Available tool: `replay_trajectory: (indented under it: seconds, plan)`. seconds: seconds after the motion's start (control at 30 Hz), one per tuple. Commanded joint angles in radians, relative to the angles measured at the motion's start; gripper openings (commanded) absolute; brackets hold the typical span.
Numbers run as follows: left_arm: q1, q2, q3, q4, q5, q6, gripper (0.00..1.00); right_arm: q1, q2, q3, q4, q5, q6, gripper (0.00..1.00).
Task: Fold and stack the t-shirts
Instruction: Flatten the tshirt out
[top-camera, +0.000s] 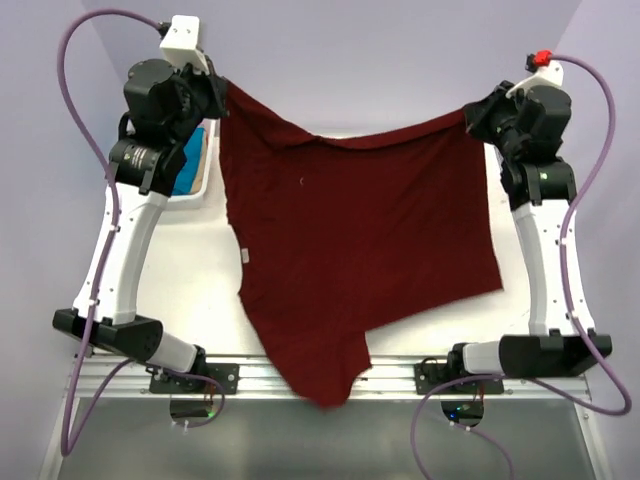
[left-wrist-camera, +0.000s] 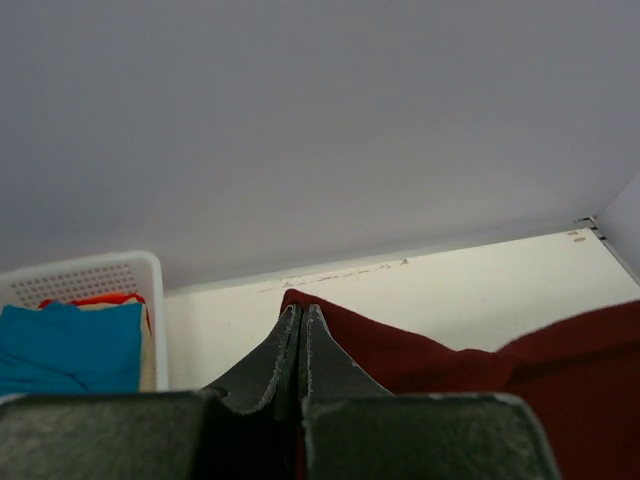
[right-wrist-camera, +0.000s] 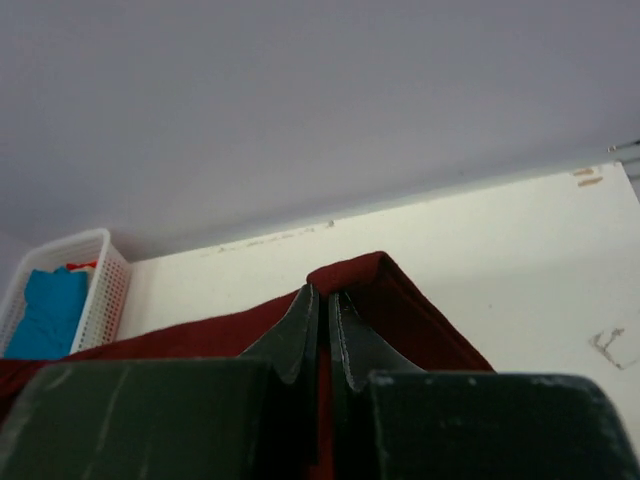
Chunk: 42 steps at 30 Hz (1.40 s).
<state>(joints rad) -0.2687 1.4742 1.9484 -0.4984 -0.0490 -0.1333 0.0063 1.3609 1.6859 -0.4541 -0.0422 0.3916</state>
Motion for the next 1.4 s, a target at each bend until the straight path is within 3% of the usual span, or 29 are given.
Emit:
replay_trajectory:
  seconds: [0.0,0.07,0.23,0.37,0.5,0.63,0.8,0.87,1.0,1.1,1.23,1.37]
  plan:
    - [0.006,-0.23,0.009,0.09,0.072,0.021,0.0,-0.002,-0.274,-0.027,0.164,-0.05,-0.022,0.0]
    - [0.006,-0.395,-0.145,0.132,0.109,0.021,0.0,-0.002,-0.368,-0.084,0.196,-0.067,-0.037,0.0]
    - [0.006,-0.728,-0.328,0.132,0.251,-0.029,0.0,-0.002,-0.639,-0.138,0.093,-0.179,-0.053,0.0]
    - [0.009,-0.905,-0.355,0.107,0.356,-0.117,0.0,-0.002,-0.776,-0.114,0.051,-0.264,-0.03,0.0]
    - [0.039,-0.92,-0.246,0.092,0.416,-0.124,0.0,-0.002,-0.839,-0.04,0.063,-0.262,-0.001,0.0]
    - [0.063,-0.85,-0.223,0.162,0.43,-0.109,0.0,-0.002,-0.766,0.024,0.072,-0.101,0.012,0.0]
    - [0.062,-0.604,-0.272,0.169,0.209,-0.019,0.0,-0.002,-0.457,0.092,-0.06,0.034,0.023,0.0]
    - [0.06,-0.525,-0.318,0.172,0.12,-0.005,0.0,-0.002,-0.383,0.048,-0.103,0.077,0.056,0.0]
    - [0.063,-0.379,-0.478,0.253,0.005,0.012,0.0,-0.002,-0.226,-0.211,-0.086,0.175,0.082,0.0]
    - [0.062,-0.216,-0.591,0.297,-0.083,0.027,0.0,-0.003,-0.019,-0.284,-0.081,0.264,0.079,0.0]
    - [0.068,-0.023,-0.658,0.366,-0.176,0.043,0.0,-0.002,0.243,-0.246,-0.049,0.286,0.093,0.0]
    - [0.089,0.196,-0.573,0.377,-0.224,0.047,0.0,-0.002,0.493,-0.126,-0.026,0.257,0.11,0.0]
